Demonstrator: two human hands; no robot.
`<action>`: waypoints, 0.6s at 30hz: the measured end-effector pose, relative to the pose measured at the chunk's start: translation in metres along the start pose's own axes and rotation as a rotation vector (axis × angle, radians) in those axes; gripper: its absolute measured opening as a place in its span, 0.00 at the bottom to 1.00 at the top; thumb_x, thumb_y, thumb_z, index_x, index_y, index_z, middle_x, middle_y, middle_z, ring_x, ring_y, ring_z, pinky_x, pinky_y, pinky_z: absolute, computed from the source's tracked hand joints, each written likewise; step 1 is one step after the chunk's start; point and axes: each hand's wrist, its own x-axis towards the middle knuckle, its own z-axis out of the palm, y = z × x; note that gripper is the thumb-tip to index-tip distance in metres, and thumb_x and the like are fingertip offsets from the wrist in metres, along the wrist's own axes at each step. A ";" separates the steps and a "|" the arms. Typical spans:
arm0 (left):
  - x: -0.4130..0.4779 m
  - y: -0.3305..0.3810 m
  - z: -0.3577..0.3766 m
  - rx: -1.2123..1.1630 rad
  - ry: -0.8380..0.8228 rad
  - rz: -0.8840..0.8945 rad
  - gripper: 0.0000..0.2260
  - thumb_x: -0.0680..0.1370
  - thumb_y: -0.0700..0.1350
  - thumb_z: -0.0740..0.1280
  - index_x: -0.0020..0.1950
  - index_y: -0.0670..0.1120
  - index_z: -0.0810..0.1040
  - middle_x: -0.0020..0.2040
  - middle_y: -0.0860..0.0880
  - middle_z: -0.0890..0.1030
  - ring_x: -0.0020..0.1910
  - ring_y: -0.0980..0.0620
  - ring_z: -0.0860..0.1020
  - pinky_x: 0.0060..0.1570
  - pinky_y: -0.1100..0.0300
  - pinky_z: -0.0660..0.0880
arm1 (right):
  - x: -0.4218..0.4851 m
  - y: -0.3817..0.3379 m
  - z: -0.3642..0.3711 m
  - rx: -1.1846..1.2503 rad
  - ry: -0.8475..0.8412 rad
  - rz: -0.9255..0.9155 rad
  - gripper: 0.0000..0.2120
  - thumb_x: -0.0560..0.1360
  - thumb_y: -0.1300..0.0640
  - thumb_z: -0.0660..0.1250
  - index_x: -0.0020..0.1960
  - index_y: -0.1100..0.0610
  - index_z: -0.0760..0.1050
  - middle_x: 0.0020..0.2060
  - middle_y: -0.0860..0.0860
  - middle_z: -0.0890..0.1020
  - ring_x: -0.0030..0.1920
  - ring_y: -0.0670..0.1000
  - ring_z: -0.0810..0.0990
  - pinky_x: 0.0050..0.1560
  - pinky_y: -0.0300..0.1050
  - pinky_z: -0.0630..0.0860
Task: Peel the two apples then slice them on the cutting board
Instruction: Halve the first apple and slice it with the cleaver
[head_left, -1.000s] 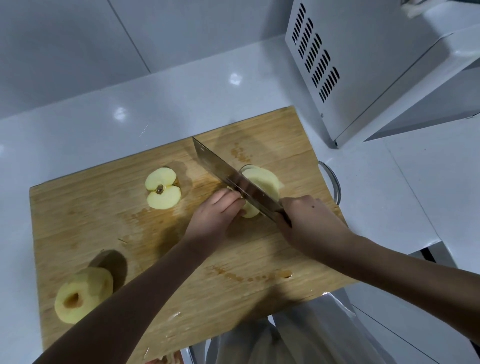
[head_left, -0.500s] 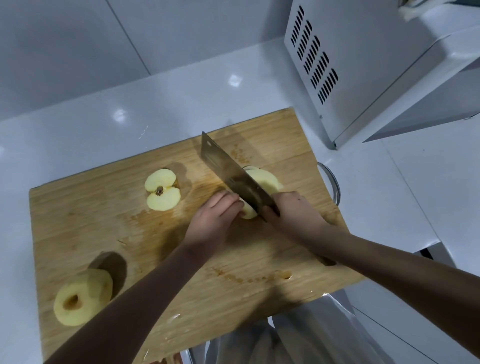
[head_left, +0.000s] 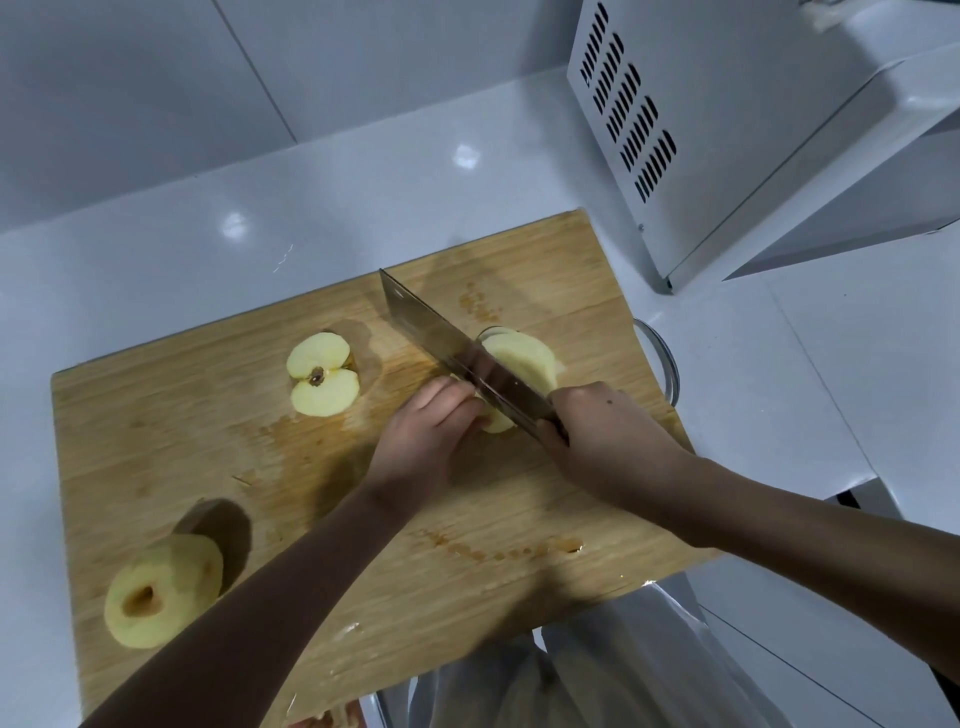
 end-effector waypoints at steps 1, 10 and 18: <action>0.000 0.000 0.000 -0.006 0.002 0.002 0.10 0.76 0.45 0.63 0.48 0.42 0.81 0.50 0.44 0.81 0.52 0.49 0.74 0.47 0.54 0.76 | 0.004 -0.001 0.004 -0.004 -0.007 0.017 0.08 0.80 0.56 0.56 0.47 0.57 0.71 0.37 0.51 0.71 0.37 0.52 0.72 0.30 0.40 0.63; -0.001 -0.004 0.002 0.002 0.027 0.034 0.10 0.75 0.43 0.63 0.49 0.40 0.81 0.50 0.42 0.82 0.53 0.48 0.73 0.47 0.52 0.78 | 0.023 0.003 0.030 -0.011 -0.022 0.077 0.07 0.79 0.58 0.57 0.49 0.59 0.73 0.43 0.56 0.75 0.43 0.55 0.73 0.41 0.43 0.64; -0.003 -0.003 0.000 0.004 0.042 0.054 0.09 0.76 0.42 0.64 0.49 0.39 0.80 0.48 0.42 0.80 0.51 0.48 0.73 0.45 0.54 0.76 | -0.007 0.001 -0.002 0.084 0.069 0.010 0.09 0.79 0.54 0.57 0.41 0.56 0.67 0.36 0.52 0.73 0.36 0.52 0.72 0.32 0.44 0.62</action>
